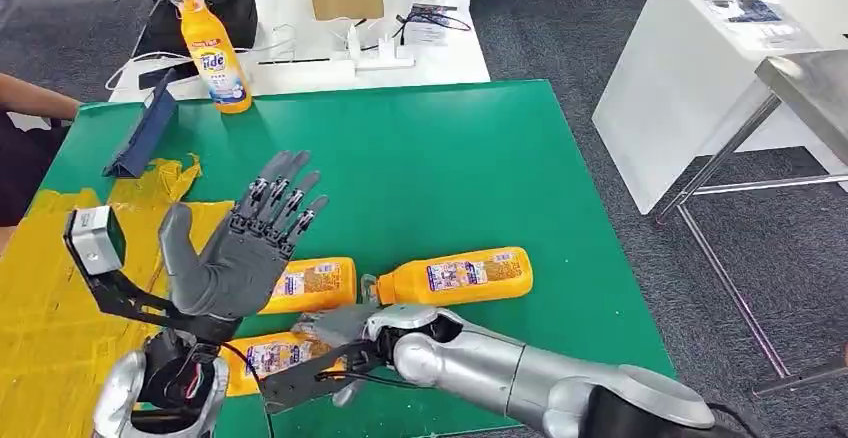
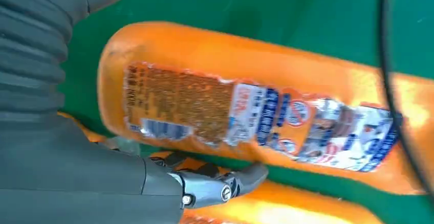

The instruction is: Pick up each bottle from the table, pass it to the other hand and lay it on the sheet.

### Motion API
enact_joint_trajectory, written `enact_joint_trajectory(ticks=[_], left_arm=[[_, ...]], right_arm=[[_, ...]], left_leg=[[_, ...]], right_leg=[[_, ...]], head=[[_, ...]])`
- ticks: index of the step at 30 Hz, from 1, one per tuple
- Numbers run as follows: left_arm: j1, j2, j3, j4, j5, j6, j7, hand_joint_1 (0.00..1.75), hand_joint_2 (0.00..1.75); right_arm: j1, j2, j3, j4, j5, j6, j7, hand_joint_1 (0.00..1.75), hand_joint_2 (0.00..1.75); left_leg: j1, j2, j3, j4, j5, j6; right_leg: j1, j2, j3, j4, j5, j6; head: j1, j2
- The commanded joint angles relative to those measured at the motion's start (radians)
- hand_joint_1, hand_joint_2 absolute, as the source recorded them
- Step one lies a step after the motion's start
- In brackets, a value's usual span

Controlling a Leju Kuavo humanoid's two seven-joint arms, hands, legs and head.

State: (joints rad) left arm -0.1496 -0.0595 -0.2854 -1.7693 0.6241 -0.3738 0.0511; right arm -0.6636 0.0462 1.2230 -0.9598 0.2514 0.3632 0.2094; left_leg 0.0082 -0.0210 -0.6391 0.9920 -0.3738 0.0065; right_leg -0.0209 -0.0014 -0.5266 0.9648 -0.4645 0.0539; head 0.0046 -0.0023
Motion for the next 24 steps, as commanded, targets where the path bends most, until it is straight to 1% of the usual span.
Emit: enact_joint_trajectory(ticks=[1, 3, 4, 5, 6, 7, 8, 9, 10, 12, 13, 14, 24], left_arm=[[-0.076, 0.001, -0.053, 0.040, 0.018, 0.003, 0.006, 0.00, 0.00], [-0.091, -0.004, -0.058, 0.055, 0.020, 0.001, 0.005, 0.00, 0.00], [-0.098, -0.006, -0.060, 0.061, 0.024, 0.002, 0.004, 0.00, 0.00], [-0.105, -0.008, -0.064, 0.066, 0.026, 0.004, 0.004, 0.00, 0.00], [-0.111, -0.011, -0.065, 0.069, 0.026, 0.007, 0.005, 0.00, 0.00], [-0.114, -0.012, -0.067, 0.071, 0.028, 0.009, 0.006, 0.00, 0.00], [-0.115, -0.012, -0.067, 0.072, 0.028, 0.010, 0.006, 0.00, 0.00], [-0.115, -0.012, -0.067, 0.072, 0.030, 0.011, 0.005, 0.00, 0.00], [-0.115, -0.012, -0.065, 0.071, 0.031, 0.012, 0.004, 0.00, 0.00], [-0.117, -0.014, -0.063, 0.072, 0.034, 0.011, 0.001, 0.00, 0.00], [-0.117, -0.015, -0.060, 0.072, 0.034, 0.012, -0.002, 0.00, 0.00], [-0.118, -0.016, -0.059, 0.071, 0.034, 0.011, -0.003, 0.00, 0.00], [-0.118, -0.015, -0.058, 0.070, 0.035, 0.011, -0.003, 0.00, 0.00]], right_arm=[[-0.068, 0.043, 0.147, 0.157, -0.034, 0.099, -0.010, 0.00, 1.75], [-0.076, 0.052, 0.186, 0.186, -0.043, 0.147, -0.030, 0.00, 1.75], [-0.077, 0.055, 0.202, 0.201, -0.046, 0.162, -0.046, 0.23, 1.75], [-0.075, 0.050, 0.212, 0.190, -0.046, 0.172, -0.097, 1.36, 1.75], [-0.075, 0.049, 0.213, 0.191, -0.042, 0.175, -0.106, 1.52, 1.75], [-0.074, 0.047, 0.213, 0.193, -0.035, 0.186, -0.113, 1.57, 1.75], [-0.072, 0.046, 0.211, 0.194, -0.030, 0.190, -0.113, 1.54, 1.75], [-0.070, 0.042, 0.210, 0.194, -0.018, 0.191, -0.114, 1.57, 1.75], [-0.068, 0.038, 0.210, 0.196, -0.010, 0.195, -0.117, 1.57, 1.75], [-0.059, 0.032, 0.198, 0.204, 0.035, 0.185, -0.154, 1.52, 1.75], [-0.054, 0.029, 0.199, 0.211, 0.079, 0.177, -0.170, 1.54, 1.75], [-0.050, 0.026, 0.197, 0.214, 0.098, 0.170, -0.181, 1.52, 1.75], [-0.047, 0.025, 0.195, 0.215, 0.103, 0.169, -0.184, 1.52, 1.75]], left_leg=[[0.000, 0.000, 0.001, 0.001, 0.000, 0.000], [0.000, 0.001, 0.001, 0.001, 0.000, 0.000], [0.001, 0.001, 0.001, 0.001, -0.001, 0.000], [0.000, 0.000, 0.001, 0.000, 0.000, 0.000], [0.001, -0.001, 0.002, 0.001, 0.000, 0.000], [0.000, -0.001, 0.001, 0.000, 0.000, 0.000], [0.001, 0.000, 0.001, 0.001, -0.001, 0.000], [0.000, 0.000, 0.000, 0.001, 0.000, 0.000], [0.001, 0.000, 0.001, 0.001, -0.001, 0.000], [0.001, 0.000, 0.002, 0.000, 0.000, 0.000], [0.000, -0.001, 0.002, 0.000, 0.000, 0.000], [0.001, -0.002, 0.002, 0.000, 0.000, 0.000], [0.001, -0.001, 0.003, 0.000, 0.000, 0.000]], right_leg=[[0.001, -0.001, 0.001, 0.000, -0.001, -0.002], [0.001, -0.001, 0.002, 0.000, -0.001, -0.002], [0.001, -0.001, 0.002, 0.001, -0.001, -0.002], [0.001, -0.001, 0.002, 0.000, -0.001, -0.002], [0.001, -0.002, 0.003, 0.000, -0.001, -0.003], [0.001, -0.003, 0.002, 0.000, -0.001, -0.002], [0.001, -0.002, 0.002, 0.001, -0.001, -0.003], [0.001, -0.002, 0.001, 0.000, -0.001, -0.002], [0.001, -0.002, 0.002, 0.000, -0.001, -0.003], [0.001, -0.002, 0.003, 0.000, -0.001, -0.003], [0.001, -0.003, 0.003, -0.001, -0.001, -0.002], [0.001, -0.003, 0.003, -0.001, -0.001, -0.002], [0.001, -0.003, 0.002, -0.001, -0.001, -0.002]], head=[[0.000, 0.000], [0.000, 0.000], [0.000, 0.000], [0.000, 0.000], [0.000, 0.000], [0.000, 0.000], [0.000, 0.000], [0.000, 0.000], [0.000, 0.000], [0.000, 0.000], [0.000, 0.000], [0.000, 0.000], [0.000, 0.000]])
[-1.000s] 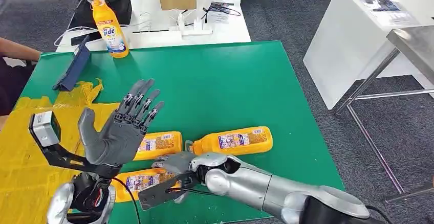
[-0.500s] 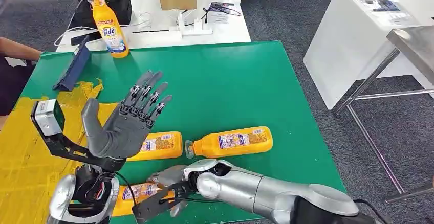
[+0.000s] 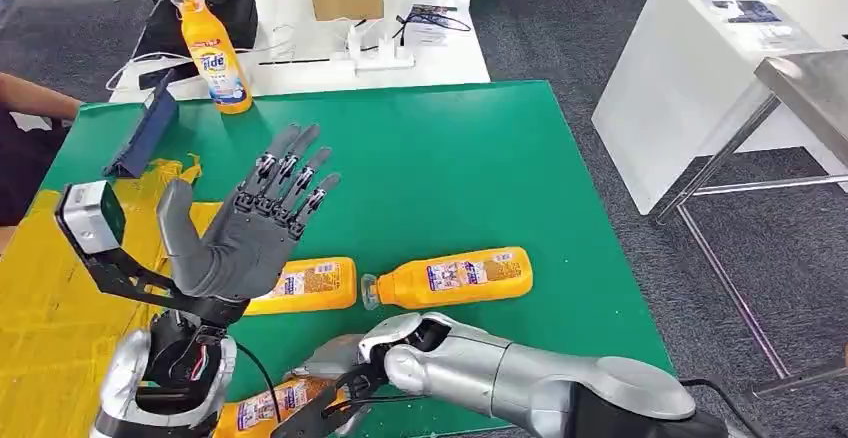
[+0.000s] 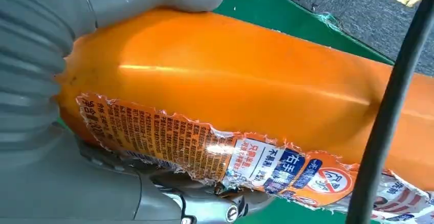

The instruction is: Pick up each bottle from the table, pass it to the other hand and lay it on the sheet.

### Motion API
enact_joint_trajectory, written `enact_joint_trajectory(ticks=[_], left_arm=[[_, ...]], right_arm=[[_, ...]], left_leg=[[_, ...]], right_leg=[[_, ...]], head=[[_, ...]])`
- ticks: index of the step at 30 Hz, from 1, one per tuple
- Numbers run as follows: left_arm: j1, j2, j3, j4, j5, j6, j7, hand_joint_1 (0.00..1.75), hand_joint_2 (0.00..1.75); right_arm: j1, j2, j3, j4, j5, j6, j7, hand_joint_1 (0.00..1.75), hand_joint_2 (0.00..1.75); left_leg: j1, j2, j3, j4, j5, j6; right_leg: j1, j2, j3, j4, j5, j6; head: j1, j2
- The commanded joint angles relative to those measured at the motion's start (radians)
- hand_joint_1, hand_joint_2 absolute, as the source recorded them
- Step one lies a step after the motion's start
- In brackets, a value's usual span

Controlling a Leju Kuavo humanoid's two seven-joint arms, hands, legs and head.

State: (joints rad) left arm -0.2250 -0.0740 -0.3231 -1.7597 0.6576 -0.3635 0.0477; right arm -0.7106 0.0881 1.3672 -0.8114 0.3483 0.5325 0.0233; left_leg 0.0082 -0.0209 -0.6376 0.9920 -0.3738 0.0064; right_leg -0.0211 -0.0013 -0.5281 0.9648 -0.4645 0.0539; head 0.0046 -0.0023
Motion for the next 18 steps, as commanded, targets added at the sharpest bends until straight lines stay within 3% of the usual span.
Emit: enact_joint_trajectory(ticks=[1, 4, 6, 8, 12, 15, 18], left_arm=[[-0.042, 0.000, -0.020, 0.061, 0.001, 0.000, 0.000, 0.00, 0.00], [-0.042, 0.000, -0.020, 0.061, 0.001, 0.000, 0.000, 0.00, 0.00], [-0.041, -0.002, -0.018, 0.060, 0.000, 0.002, -0.004, 0.00, 0.00], [-0.030, -0.001, -0.011, 0.072, -0.025, 0.012, -0.028, 0.00, 0.00], [-0.033, -0.007, 0.000, 0.119, -0.041, -0.016, -0.067, 0.00, 0.00], [-0.027, -0.018, 0.021, 0.104, -0.078, 0.008, -0.083, 0.00, 0.00], [0.019, -0.034, 0.094, 0.024, -0.325, 0.182, -0.185, 0.00, 0.00]], right_arm=[[0.000, -0.017, 0.051, 0.067, 0.006, -0.001, 0.002, 1.52, 1.75], [0.000, -0.017, 0.051, 0.067, 0.006, -0.001, 0.002, 1.52, 1.75], [0.003, -0.018, 0.052, 0.067, 0.044, -0.005, -0.004, 1.75, 1.75], [0.039, -0.040, 0.027, 0.115, 0.106, -0.105, -0.046, 1.75, 1.75], [0.034, 0.009, 0.043, 0.243, 0.192, -0.110, -0.117, 1.75, 1.75], [0.047, 0.021, -0.054, 0.245, 0.174, -0.138, -0.010, 1.75, 1.75], [0.099, -0.029, -0.260, 0.141, 0.037, -0.280, 0.090, 1.75, 1.75]], left_leg=[[0.000, -0.001, 0.001, 0.000, 0.000, 0.000], [0.000, -0.001, 0.001, 0.000, 0.000, 0.000], [0.001, -0.001, 0.002, 0.001, 0.000, 0.000], [0.001, -0.001, 0.002, 0.000, 0.000, 0.000], [0.000, -0.001, 0.004, -0.002, 0.001, 0.000], [0.001, 0.000, 0.005, -0.001, 0.000, -0.001], [0.001, 0.002, 0.006, -0.001, 0.001, 0.000]], right_leg=[[0.001, -0.003, 0.003, -0.001, -0.001, -0.002], [0.001, -0.002, 0.002, -0.001, 0.000, -0.002], [0.002, -0.003, 0.003, 0.000, -0.001, -0.003], [0.001, -0.003, 0.002, -0.001, -0.001, -0.002], [0.001, -0.003, -0.002, -0.002, 0.000, -0.002], [0.001, -0.002, -0.002, -0.001, 0.000, -0.003], [0.002, -0.002, -0.002, -0.001, 0.002, -0.004]], head=[[0.000, 0.000], [0.000, 0.000], [0.000, 0.000], [0.000, 0.000], [0.000, 0.000], [0.000, 0.000], [0.000, 0.000]])
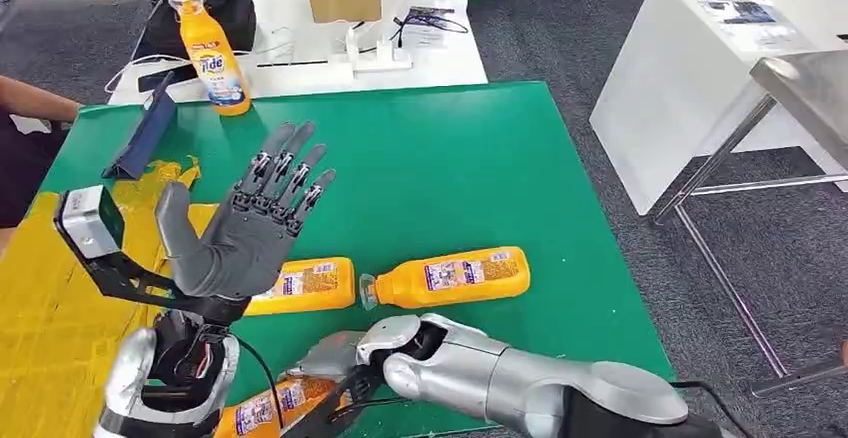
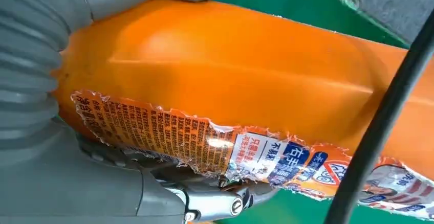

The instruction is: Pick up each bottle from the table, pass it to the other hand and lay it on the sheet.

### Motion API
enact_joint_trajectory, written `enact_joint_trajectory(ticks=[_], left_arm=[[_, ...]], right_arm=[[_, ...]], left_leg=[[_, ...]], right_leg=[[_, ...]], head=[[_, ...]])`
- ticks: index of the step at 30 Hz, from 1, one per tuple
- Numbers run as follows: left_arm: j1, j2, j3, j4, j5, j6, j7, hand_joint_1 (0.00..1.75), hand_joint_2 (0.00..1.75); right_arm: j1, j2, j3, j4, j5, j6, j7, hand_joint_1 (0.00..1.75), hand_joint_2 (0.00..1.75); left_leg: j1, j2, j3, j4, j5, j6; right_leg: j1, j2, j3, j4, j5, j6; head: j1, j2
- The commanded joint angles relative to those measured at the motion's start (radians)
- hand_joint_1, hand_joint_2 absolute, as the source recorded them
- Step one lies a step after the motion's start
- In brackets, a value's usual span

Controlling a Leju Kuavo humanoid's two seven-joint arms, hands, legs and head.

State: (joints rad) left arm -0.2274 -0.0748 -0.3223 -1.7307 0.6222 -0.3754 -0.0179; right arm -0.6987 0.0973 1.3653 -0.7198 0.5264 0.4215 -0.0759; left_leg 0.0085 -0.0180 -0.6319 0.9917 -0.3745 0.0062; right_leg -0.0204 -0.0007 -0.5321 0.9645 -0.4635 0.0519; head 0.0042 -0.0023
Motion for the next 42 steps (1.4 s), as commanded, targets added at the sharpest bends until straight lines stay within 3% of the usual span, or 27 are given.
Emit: enact_joint_trajectory(ticks=[1, 2, 3, 4, 7, 9, 10, 13, 19, 21, 30, 32, 33, 35, 39, 42], left_arm=[[0.034, -0.057, 0.139, -0.064, -0.389, 0.284, -0.147, 0.00, 0.00], [0.046, -0.066, 0.166, -0.114, -0.459, 0.344, -0.160, 0.00, 0.00], [0.074, -0.085, 0.217, -0.197, -0.503, 0.414, -0.165, 0.00, 0.00], [0.138, -0.077, 0.249, -0.254, -0.530, 0.443, -0.177, 0.00, 0.00], [0.204, -0.088, 0.292, -0.311, -0.521, 0.449, -0.241, 0.00, 0.00], [0.239, -0.085, 0.305, -0.276, -0.525, 0.427, -0.262, 0.00, 0.00], [0.245, -0.088, 0.309, -0.260, -0.518, 0.417, -0.279, 0.00, 0.00], [0.251, -0.096, 0.312, -0.257, -0.524, 0.416, -0.292, 0.00, 0.00], [0.253, -0.095, 0.310, -0.261, -0.524, 0.417, -0.293, 0.00, 0.00], [0.253, -0.095, 0.310, -0.261, -0.524, 0.417, -0.293, 0.00, 0.00], [0.260, -0.086, 0.297, -0.261, -0.516, 0.408, -0.287, 0.00, 0.00], [0.266, -0.050, 0.257, -0.238, -0.412, 0.315, -0.199, 0.00, 0.00], [0.271, -0.034, 0.238, -0.219, -0.337, 0.261, -0.153, 0.00, 1.75], [0.281, -0.013, 0.206, -0.173, -0.162, 0.142, -0.052, 0.00, 1.75], [0.303, 0.029, 0.143, -0.135, -0.047, 0.046, 0.035, 0.00, 1.75], [0.330, 0.052, 0.119, -0.144, -0.043, 0.019, 0.051, 0.00, 1.75]], right_arm=[[0.104, -0.031, -0.303, -0.036, -0.147, -0.230, 0.223, 1.75, 1.75], [0.125, -0.020, -0.347, -0.113, -0.173, -0.242, 0.255, 1.75, 1.75], [0.174, -0.019, -0.409, -0.282, -0.215, -0.286, 0.354, 1.75, 1.75], [0.272, -0.129, -0.442, -0.524, -0.278, -0.376, 0.410, 1.75, 1.75], [0.339, -0.255, -0.428, -0.760, -0.404, -0.455, 0.357, 1.75, 1.75], [0.356, -0.278, -0.434, -0.737, -0.428, -0.498, 0.282, 1.75, 1.75], [0.360, -0.279, -0.436, -0.725, -0.436, -0.507, 0.247, 1.75, 1.75], [0.366, -0.276, -0.427, -0.738, -0.444, -0.523, 0.200, 1.75, 1.75], [0.369, -0.277, -0.424, -0.757, -0.448, -0.529, 0.190, 1.75, 1.75], [0.369, -0.277, -0.424, -0.757, -0.448, -0.529, 0.190, 1.75, 1.75], [0.397, -0.288, -0.438, -0.787, -0.456, -0.554, 0.159, 1.75, 1.75], [0.417, -0.293, -0.453, -0.778, -0.454, -0.569, 0.152, 1.75, 1.75], [0.426, -0.298, -0.458, -0.772, -0.452, -0.574, 0.143, 1.75, 1.75], [0.479, -0.292, -0.496, -0.810, -0.430, -0.558, 0.139, 1.75, 1.75], [0.511, -0.289, -0.516, -0.842, -0.397, -0.556, 0.140, 1.75, 1.75], [0.532, -0.288, -0.528, -0.864, -0.341, -0.573, 0.121, 1.75, 1.75]], left_leg=[[0.001, 0.000, 0.000, -0.001, 0.002, 0.000], [0.002, 0.001, -0.001, 0.000, 0.002, -0.001], [0.003, 0.002, -0.002, 0.001, 0.002, -0.001], [0.004, 0.003, -0.003, 0.002, 0.002, -0.002], [0.004, 0.000, -0.003, 0.001, 0.002, -0.001], [0.002, -0.001, -0.006, 0.000, 0.003, -0.002], [0.001, -0.002, -0.008, 0.000, 0.003, -0.001], [0.001, -0.003, -0.009, 0.001, 0.004, 0.000], [0.002, -0.003, -0.012, 0.001, 0.004, -0.001], [0.002, -0.002, -0.014, 0.000, 0.005, -0.001], [0.002, -0.001, -0.013, 0.000, 0.004, 0.000], [0.002, -0.002, -0.013, 0.001, 0.004, 0.000], [0.001, -0.003, -0.013, 0.000, 0.005, 0.000], [0.001, -0.004, -0.013, -0.001, 0.005, 0.000], [0.001, -0.004, -0.014, -0.001, 0.005, 0.000], [0.001, -0.001, -0.014, -0.001, 0.004, -0.001]], right_leg=[[0.002, -0.003, 0.001, -0.001, 0.001, -0.003], [0.002, -0.001, 0.000, 0.000, 0.001, -0.003], [0.003, 0.000, -0.002, 0.001, 0.002, -0.003], [0.004, 0.002, -0.002, 0.002, 0.001, -0.003], [0.004, 0.000, 0.001, -0.001, 0.000, -0.003], [0.002, -0.001, -0.002, 0.000, 0.001, -0.001], [0.002, -0.001, 0.005, -0.001, 0.002, -0.001], [0.001, -0.001, 0.005, 0.000, 0.003, 0.001], [0.001, -0.001, -0.001, 0.001, 0.003, 0.000], [0.001, -0.001, -0.011, 0.000, 0.004, 0.001], [0.001, 0.000, -0.003, 0.000, 0.003, 0.000], [0.002, -0.001, 0.001, 0.000, 0.002, 0.000], [0.001, -0.001, 0.000, -0.001, 0.003, 0.001], [0.001, -0.002, 0.001, -0.001, 0.003, 0.001], [0.001, -0.003, -0.010, -0.001, 0.003, 0.001], [0.001, 0.000, -0.005, -0.001, 0.003, 0.001]], head=[[0.000, 0.000], [0.000, 0.000], [0.000, 0.000], [0.000, 0.000], [0.001, 0.000], [0.000, 0.000], [0.000, 0.000], [0.000, 0.000], [0.000, 0.000], [0.000, 0.000], [0.000, 0.000], [0.000, 0.000], [0.000, 0.000], [0.000, 0.000], [0.000, 0.000], [0.001, 0.000]])
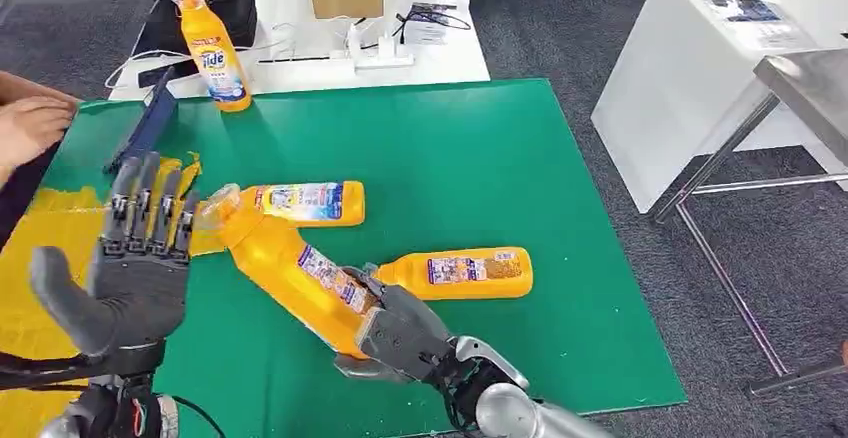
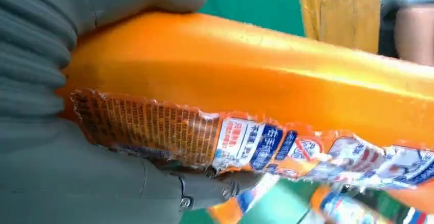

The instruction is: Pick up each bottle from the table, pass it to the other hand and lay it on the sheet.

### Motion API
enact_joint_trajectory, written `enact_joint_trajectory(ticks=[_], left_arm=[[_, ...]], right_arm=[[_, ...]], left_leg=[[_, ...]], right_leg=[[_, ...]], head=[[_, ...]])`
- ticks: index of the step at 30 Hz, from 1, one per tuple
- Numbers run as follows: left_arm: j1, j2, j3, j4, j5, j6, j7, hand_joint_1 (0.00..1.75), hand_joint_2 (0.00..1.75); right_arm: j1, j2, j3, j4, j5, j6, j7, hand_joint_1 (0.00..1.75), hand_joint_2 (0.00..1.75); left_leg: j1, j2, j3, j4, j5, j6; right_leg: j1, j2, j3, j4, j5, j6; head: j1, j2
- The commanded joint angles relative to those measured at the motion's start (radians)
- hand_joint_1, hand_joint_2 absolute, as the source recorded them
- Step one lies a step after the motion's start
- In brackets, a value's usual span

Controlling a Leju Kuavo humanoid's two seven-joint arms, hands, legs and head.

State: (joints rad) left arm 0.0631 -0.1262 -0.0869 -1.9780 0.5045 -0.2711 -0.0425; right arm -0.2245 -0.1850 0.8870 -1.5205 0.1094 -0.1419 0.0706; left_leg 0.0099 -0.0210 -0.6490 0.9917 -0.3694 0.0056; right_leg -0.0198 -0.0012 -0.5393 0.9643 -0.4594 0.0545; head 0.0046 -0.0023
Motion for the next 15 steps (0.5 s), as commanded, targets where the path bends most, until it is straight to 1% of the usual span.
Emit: enact_joint_trajectory(ticks=[1, 3, 4, 6, 7, 9, 10, 11, 13, 15], left_arm=[[0.050, 0.106, -0.120, 0.095, 0.075, -0.087, 0.080, 0.00, 1.75], [0.061, 0.107, -0.121, 0.081, 0.059, -0.082, 0.081, 0.00, 1.75], [0.063, 0.108, -0.121, 0.076, 0.053, -0.081, 0.080, 0.00, 1.75], [0.065, 0.108, -0.120, 0.073, 0.050, -0.081, 0.079, 0.00, 1.75], [0.066, 0.109, -0.117, 0.070, 0.048, -0.079, 0.080, 0.00, 1.75], [0.062, 0.110, -0.120, 0.068, 0.049, -0.076, 0.084, 0.00, 1.75], [0.062, 0.110, -0.120, 0.065, 0.047, -0.073, 0.085, 0.00, 1.75], [0.063, 0.108, -0.119, 0.063, 0.039, -0.065, 0.083, 0.00, 1.75], [0.070, 0.105, -0.114, 0.058, 0.029, -0.057, 0.077, 0.00, 1.75], [0.077, 0.102, -0.109, 0.056, 0.026, -0.055, 0.074, 0.00, 1.75]], right_arm=[[0.068, -0.004, -0.055, -0.078, 0.102, -0.021, -0.034, 1.75, 1.75], [0.084, 0.000, -0.062, -0.107, 0.139, -0.035, -0.038, 1.75, 1.75], [0.089, 0.001, -0.066, -0.117, 0.149, -0.038, -0.041, 1.75, 1.75], [0.091, 0.001, -0.067, -0.122, 0.155, -0.040, -0.041, 1.75, 1.75], [0.094, 0.003, -0.071, -0.130, 0.158, -0.042, -0.041, 1.75, 1.75], [0.146, 0.020, -0.132, -0.186, 0.220, 0.013, -0.033, 1.75, 1.75], [0.161, 0.026, -0.147, -0.202, 0.240, 0.023, -0.036, 1.75, 1.75], [0.172, 0.036, -0.164, -0.211, 0.263, 0.031, -0.043, 1.75, 1.75], [0.169, 0.040, -0.153, -0.205, 0.274, 0.001, -0.070, 1.75, 1.75], [0.183, 0.049, -0.146, -0.201, 0.296, -0.068, -0.111, 1.75, 1.75]], left_leg=[[0.000, 0.002, 0.004, 0.000, -0.002, 0.000], [-0.001, 0.000, 0.002, -0.001, -0.001, 0.000], [0.000, 0.001, 0.003, 0.000, -0.002, 0.000], [-0.001, 0.001, 0.000, 0.000, 0.000, 0.000], [0.000, 0.002, 0.002, 0.000, -0.002, 0.000], [0.000, 0.002, 0.002, 0.001, -0.002, 0.000], [0.000, 0.000, 0.001, 0.001, -0.001, 0.000], [0.000, -0.001, 0.001, 0.000, -0.001, 0.000], [0.000, 0.000, 0.001, 0.001, -0.001, 0.000], [0.000, 0.002, 0.001, 0.000, -0.001, 0.000]], right_leg=[[0.000, 0.000, 0.006, -0.001, -0.002, -0.003], [0.000, -0.001, 0.003, 0.000, -0.001, -0.002], [0.000, 0.000, 0.005, 0.000, -0.002, -0.002], [0.000, 0.000, 0.002, 0.000, -0.001, -0.001], [0.000, 0.000, 0.004, 0.000, -0.002, -0.003], [0.001, 0.000, 0.004, 0.001, -0.002, -0.003], [0.001, -0.002, 0.003, 0.001, -0.002, -0.002], [0.000, -0.002, -0.002, 0.001, -0.001, -0.002], [0.000, -0.001, -0.006, 0.001, -0.002, -0.002], [0.000, 0.001, -0.005, 0.000, -0.002, -0.003]], head=[[0.000, 0.000], [0.000, 0.000], [0.000, 0.000], [0.000, 0.000], [0.000, 0.000], [0.000, 0.000], [0.000, 0.000], [0.000, 0.000], [0.000, 0.000], [0.000, 0.000]])
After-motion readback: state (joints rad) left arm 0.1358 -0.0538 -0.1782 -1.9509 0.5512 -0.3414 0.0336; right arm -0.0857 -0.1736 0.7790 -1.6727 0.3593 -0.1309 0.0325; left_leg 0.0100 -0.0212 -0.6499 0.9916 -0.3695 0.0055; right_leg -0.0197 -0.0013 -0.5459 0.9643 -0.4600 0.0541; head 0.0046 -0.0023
